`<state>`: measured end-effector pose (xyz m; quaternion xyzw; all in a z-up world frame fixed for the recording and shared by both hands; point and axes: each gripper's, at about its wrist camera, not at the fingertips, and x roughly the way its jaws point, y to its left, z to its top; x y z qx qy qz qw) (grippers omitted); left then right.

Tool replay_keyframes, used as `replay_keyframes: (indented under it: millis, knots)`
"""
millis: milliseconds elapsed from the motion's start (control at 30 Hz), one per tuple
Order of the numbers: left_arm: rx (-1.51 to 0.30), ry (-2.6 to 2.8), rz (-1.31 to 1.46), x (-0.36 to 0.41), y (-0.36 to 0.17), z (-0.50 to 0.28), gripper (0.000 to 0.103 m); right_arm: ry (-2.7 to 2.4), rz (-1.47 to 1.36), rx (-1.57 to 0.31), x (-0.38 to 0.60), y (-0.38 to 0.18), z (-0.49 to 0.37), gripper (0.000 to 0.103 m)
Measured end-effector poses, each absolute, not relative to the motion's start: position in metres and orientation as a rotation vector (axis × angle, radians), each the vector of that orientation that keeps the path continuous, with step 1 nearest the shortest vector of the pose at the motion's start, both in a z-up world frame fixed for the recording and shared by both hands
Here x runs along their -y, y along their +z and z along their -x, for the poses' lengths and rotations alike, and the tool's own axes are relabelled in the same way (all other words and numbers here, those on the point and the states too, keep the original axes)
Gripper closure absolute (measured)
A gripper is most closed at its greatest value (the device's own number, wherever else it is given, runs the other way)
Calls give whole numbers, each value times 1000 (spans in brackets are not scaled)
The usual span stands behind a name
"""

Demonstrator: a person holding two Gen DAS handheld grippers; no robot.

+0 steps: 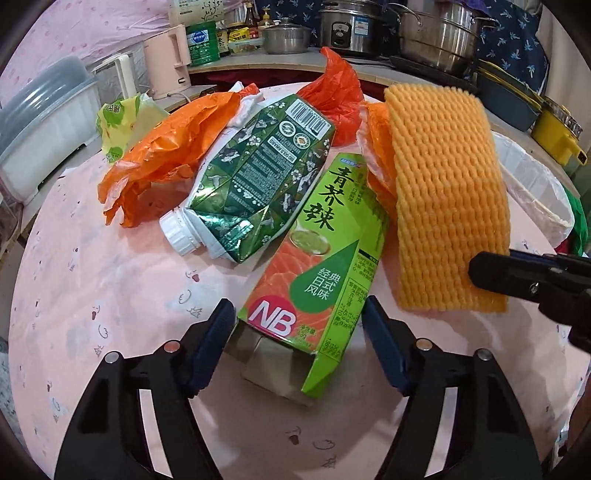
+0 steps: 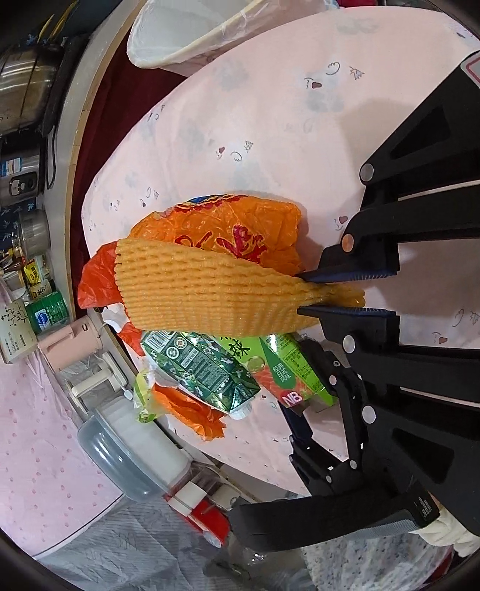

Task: Collect trash
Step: 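Grasp the green NB carton with the left gripper while the right gripper holds the foam net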

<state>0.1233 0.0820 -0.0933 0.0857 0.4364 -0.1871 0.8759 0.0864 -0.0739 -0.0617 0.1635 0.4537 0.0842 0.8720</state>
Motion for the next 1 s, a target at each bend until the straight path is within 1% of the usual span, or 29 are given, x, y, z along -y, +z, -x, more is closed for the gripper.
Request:
replay_keyframes:
  millis: [67, 167, 700, 1000]
  knots:
    - [-911, -394, -154, -79, -91, -119, 43, 165, -343, -929, 79, -57, -83, 92]
    - [-915, -394, -124, -73, -87, -112, 48, 144, -345, -898, 87, -47, -77, 92]
    - [-862, -348, 25, -63, -44, -80, 51, 92, -374, -805, 119, -18, -55, 92]
    - [-877, -337, 99, -72, -39, -72, 51, 91, -386, -790, 127, -15, -46, 92]
